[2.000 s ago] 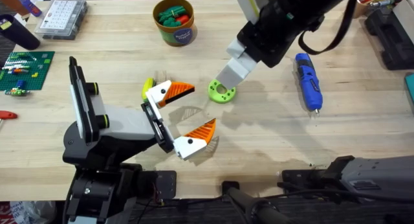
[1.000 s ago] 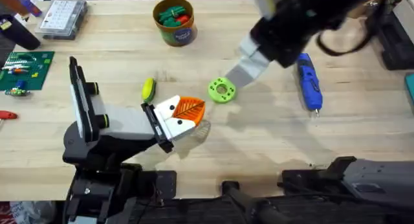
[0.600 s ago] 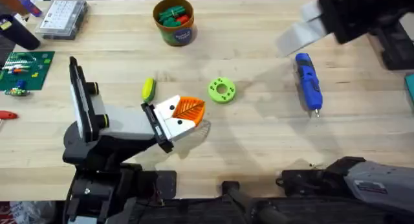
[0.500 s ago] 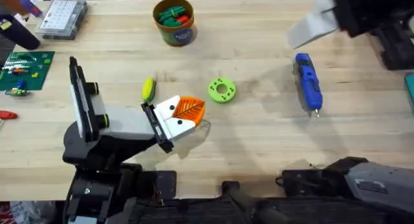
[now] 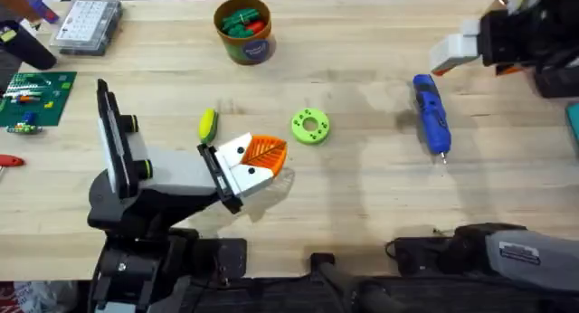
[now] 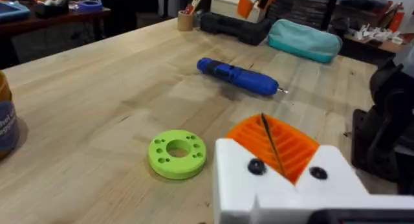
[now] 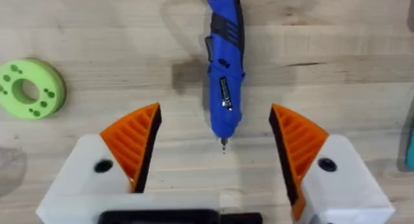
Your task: Pick up the gripper from the table and insert it into the empty holder that is missing its gripper. Then pick up a screw, insert it into the mounting hole, and use the screwdriver to tighten it. Finally, clean up the table by picking up the vegetable and placing it into the bucket.
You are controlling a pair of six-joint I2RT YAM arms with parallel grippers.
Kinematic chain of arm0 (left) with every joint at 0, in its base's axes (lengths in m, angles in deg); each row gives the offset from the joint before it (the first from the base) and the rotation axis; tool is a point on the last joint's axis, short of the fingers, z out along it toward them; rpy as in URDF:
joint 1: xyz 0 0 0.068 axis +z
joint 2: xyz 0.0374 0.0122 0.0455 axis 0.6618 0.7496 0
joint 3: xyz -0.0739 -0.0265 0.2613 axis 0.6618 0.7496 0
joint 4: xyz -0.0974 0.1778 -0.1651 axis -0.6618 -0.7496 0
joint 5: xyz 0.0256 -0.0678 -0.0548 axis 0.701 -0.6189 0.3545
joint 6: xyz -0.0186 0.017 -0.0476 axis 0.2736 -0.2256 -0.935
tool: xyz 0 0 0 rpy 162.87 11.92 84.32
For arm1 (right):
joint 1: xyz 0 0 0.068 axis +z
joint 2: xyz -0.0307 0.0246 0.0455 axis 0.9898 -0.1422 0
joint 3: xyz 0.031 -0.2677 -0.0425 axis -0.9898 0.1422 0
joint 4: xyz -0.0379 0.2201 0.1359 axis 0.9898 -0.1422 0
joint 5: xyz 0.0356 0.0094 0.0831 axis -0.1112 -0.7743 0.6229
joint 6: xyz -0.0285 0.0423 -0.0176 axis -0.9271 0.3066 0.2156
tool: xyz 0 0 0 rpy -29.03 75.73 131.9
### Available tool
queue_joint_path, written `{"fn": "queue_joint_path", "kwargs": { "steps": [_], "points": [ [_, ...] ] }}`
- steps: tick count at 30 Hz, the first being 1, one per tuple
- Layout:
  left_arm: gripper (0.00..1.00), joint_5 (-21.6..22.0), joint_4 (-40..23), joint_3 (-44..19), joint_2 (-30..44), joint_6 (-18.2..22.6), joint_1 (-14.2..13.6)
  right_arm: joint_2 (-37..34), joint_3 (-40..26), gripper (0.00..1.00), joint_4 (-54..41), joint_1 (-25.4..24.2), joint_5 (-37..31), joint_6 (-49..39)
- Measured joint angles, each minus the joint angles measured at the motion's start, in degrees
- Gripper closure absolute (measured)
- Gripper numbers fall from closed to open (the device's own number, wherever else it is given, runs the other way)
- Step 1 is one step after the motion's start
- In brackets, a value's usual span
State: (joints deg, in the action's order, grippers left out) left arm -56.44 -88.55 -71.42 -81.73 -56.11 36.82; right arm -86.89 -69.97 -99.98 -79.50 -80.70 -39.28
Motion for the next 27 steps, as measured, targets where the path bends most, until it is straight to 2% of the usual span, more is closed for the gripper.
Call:
{"fn": "queue_joint_path", "kwargs": {
  "steps": [7, 16, 27],
  "points": [
    [0.996, 0.01, 0.0, 0.0, 0.0, 0.01, 0.0, -2.11, 9.15, 0.003, 8.78, -4.53, 4.77, -5.48],
    [0.996, 0.01, -0.02, 0.0, 0.02, 0.0, 0.0, -10.83, 9.76, 0.004, 12.56, -5.75, 5.6, -11.54],
    [0.996, 0.01, -0.02, 0.0, 0.0, 0.01, 0.0, -20.99, 9.83, 0.003, 18.73, -8.08, 5.61, -14.05]
  ]
}}
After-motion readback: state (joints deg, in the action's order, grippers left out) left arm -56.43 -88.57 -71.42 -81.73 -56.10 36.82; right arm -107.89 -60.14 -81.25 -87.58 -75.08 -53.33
